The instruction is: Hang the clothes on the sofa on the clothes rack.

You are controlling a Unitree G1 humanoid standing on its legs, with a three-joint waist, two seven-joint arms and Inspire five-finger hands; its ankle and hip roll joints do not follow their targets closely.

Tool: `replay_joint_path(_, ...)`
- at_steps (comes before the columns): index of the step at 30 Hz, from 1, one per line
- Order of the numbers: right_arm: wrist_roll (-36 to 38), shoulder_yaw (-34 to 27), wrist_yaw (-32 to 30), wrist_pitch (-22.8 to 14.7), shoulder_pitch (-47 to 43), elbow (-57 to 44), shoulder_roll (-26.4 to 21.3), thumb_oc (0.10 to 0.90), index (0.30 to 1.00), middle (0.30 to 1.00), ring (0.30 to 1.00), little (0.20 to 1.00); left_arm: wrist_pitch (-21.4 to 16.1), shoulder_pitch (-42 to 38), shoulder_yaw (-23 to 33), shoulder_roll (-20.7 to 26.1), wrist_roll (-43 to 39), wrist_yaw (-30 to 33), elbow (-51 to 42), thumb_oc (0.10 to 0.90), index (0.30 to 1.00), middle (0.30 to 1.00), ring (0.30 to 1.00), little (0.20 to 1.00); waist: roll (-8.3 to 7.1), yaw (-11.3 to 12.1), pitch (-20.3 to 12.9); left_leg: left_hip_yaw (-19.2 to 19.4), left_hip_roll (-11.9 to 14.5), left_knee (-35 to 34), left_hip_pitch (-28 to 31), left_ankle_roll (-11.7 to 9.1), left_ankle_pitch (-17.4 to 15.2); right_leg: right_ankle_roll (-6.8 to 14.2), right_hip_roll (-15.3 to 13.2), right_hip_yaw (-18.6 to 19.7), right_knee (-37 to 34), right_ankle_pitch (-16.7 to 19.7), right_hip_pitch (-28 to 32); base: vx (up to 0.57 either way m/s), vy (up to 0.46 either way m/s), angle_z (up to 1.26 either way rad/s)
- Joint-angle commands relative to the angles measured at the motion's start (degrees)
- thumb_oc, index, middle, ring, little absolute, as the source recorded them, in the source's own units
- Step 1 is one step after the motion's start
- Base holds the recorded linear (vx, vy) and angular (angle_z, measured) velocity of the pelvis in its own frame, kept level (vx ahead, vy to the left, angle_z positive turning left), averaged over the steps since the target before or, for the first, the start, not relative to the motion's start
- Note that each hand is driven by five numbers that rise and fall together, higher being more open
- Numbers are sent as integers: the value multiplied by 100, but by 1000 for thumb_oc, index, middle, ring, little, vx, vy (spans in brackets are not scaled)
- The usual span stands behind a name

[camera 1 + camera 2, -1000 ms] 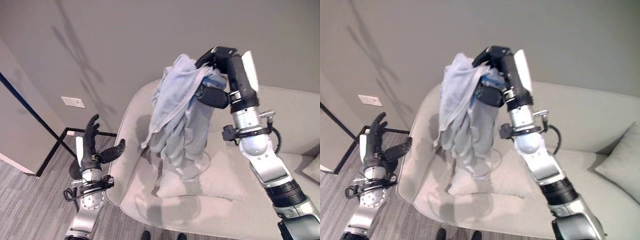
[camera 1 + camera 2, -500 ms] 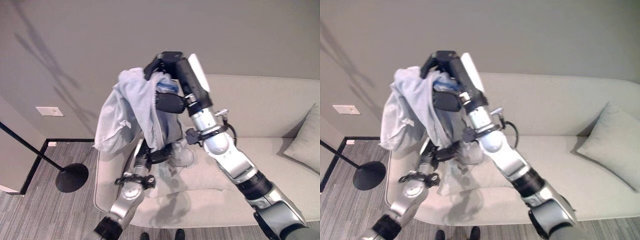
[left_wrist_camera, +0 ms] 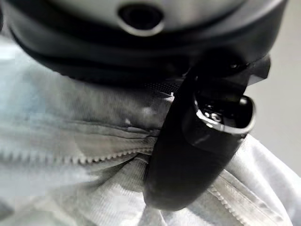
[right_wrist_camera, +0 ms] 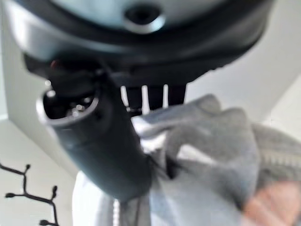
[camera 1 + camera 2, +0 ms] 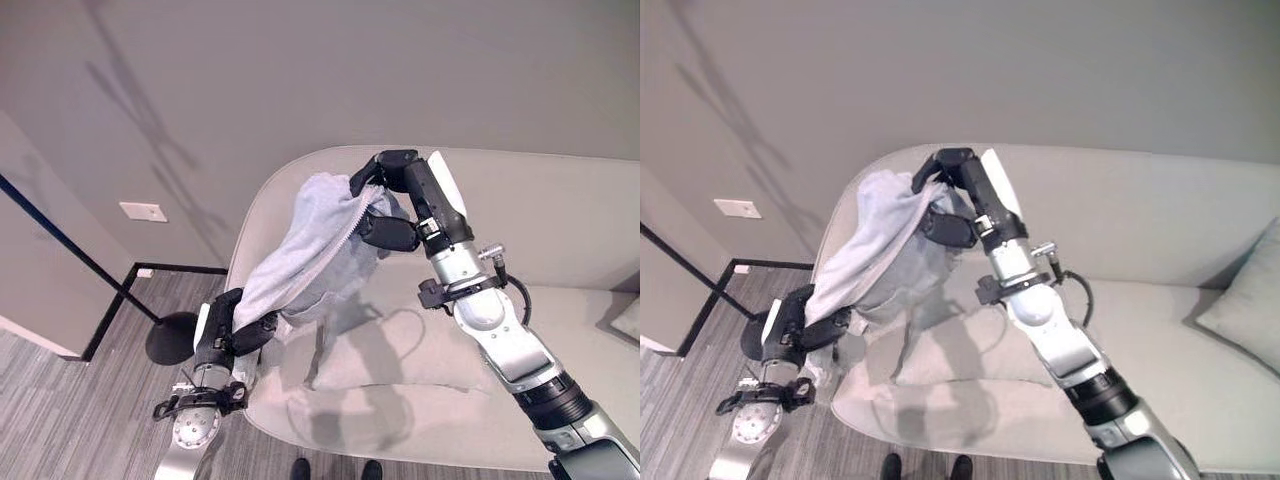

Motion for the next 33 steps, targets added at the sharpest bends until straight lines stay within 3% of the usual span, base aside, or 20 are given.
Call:
replay_joint_path(1,237,-1494,-301,-766,-451,-379,-195,400,300,300,300,300,-601,242,1188,800,397,322,-227,400,300,300,300,300,-131,151,-329,-436,261,13,-242,-338,-201,361,-166,-64,79,-740,435,-39,-36,12)
replay_joint_path(5,345,-1861,-101,-918,57,-539,-407,400,300,300,300,300,-714,485,1844,1006,919,618,-421,400,300,300,300,300,-65,245,-178,-577,258,13,-541,-435,-18,376,-205,-241,79,-729,240,-92,-32,31)
replay_joint_path(7,-24,-2538,-207,-990,810,-784,-556,400,300,300,300,300,-750,301,2502,995,1675,1328,-433,400,300,300,300,300,77,355,55,-580,125,13,-1055,-598,197,444,-427,-625,79,-724,-107,-238,23,37)
replay_joint_path(8,-32,-2557,-210,-985,826,-800,-557,400,300,300,300,300,-748,290,2486,992,1689,1340,-435,400,300,300,300,300,81,351,50,-594,112,13,-1089,-589,243,449,-437,-643,79,-690,-132,-209,72,88)
replay_joint_path(10,-398,-2726,-385,-933,1119,-872,-457,400,300,300,300,300,-719,117,2593,811,1985,1623,-562,400,300,300,300,300,120,278,58,-170,223,13,-1059,-608,196,490,-642,-864,79,-622,-210,-112,104,104)
replay_joint_path(13,-750,-2727,-479,-851,1369,-958,-100,400,300,300,300,300,-805,-18,2547,505,2074,1719,-799,400,300,300,300,300,173,109,42,93,598,32,-719,-683,57,499,-814,-914,79,-542,-231,-72,126,39)
replay_joint_path(15,-746,-2607,-539,-825,1444,-903,125,400,300,300,300,300,-774,-138,2309,549,2292,1727,-819,400,300,300,300,300,222,-50,46,178,998,90,-404,-783,175,508,-951,-931,102,-455,-244,-87,214,39)
replay_joint_path(18,-750,-2390,-536,-757,1549,-836,355,400,300,300,300,300,-831,-276,1861,426,2195,1584,-982,400,300,300,300,300,272,-249,16,94,1592,351,-157,-973,656,571,-1197,-945,151,-309,-300,-92,296,23)
replay_joint_path(21,-663,-2207,-568,-662,1682,-729,494,400,300,300,300,300,-767,-433,1193,421,2218,1324,-990,400,300,300,300,300,340,-465,-116,-104,2241,418,-19,-1323,1552,827,-1594,-891,289,-161,-350,-73,448,-3)
replay_joint_path(22,-663,-2213,-571,-661,1694,-730,491,400,300,300,300,300,-765,-436,1178,421,2220,1326,-983,400,300,300,300,300,346,-467,-128,-116,2243,380,-15,-1330,1586,831,-1597,-900,307,-167,-359,-78,617,13)
replay_joint_path(23,-610,-2207,-570,-633,1791,-661,530,400,300,300,300,300,-728,-445,950,451,2272,1210,-970,400,300,300,300,300,367,-511,-217,-244,2354,220,19,-1470,1695,1004,-1821,-819,371,-77,-398,-108,633,26)
replay_joint_path(24,-545,-2209,-535,-624,1876,-647,533,400,300,300,300,300,-710,-425,795,437,2282,1145,-1014,400,300,300,300,300,378,-519,-297,-381,2333,168,11,-1453,1374,1154,-2006,-721,392,71,-419,-102,639,46)
replay_joint_path(25,-543,-2213,-534,-624,1888,-649,529,400,300,300,300,300,-709,-419,788,435,2278,1140,-1016,400,300,300,300,300,375,-513,-305,-381,2320,200,1,-1446,1341,1167,-2018,-716,392,76,-419,-86,487,19)
replay_joint_path(28,-785,-2426,-604,-443,2161,-704,607,400,300,300,300,300,-729,-449,538,450,2162,979,-956,400,300,300,300,300,270,-608,-353,3,2019,509,47,-1303,-378,1361,-2606,-761,483,412,-285,-99,456,39)
replay_joint_path(29,-867,-2499,-568,-408,2343,-711,688,400,300,300,300,300,-722,-449,480,447,2168,944,-945,400,300,300,300,300,212,-577,-339,44,1913,620,85,-1224,-731,1361,-2771,-796,531,648,-220,-158,514,55)
replay_joint_path(30,-943,-2636,-570,-342,2569,-682,789,400,300,300,300,300,-713,-472,431,475,2182,934,-917,400,300,300,300,300,83,-526,-325,37,1648,759,53,-1082,-983,1361,-3101,-885,564,1150,-198,-160,540,54)
replay_joint_path(31,-984,-2635,-590,-254,2585,-644,882,400,300,300,300,300,-709,-433,461,522,2223,928,-1007,400,300,300,300,300,-19,-493,-292,86,1387,782,123,-911,-1165,1361,-3301,-927,646,1399,-193,-166,537,31)
replay_joint_path(33,-1043,-2518,-663,-218,2541,-551,1016,400,300,300,300,300,-686,-375,526,582,2347,1019,-985,400,300,300,300,300,-84,-364,-118,301,1032,819,251,-668,-1269,1361,-3705,-1298,876,2009,-337,-216,589,9)
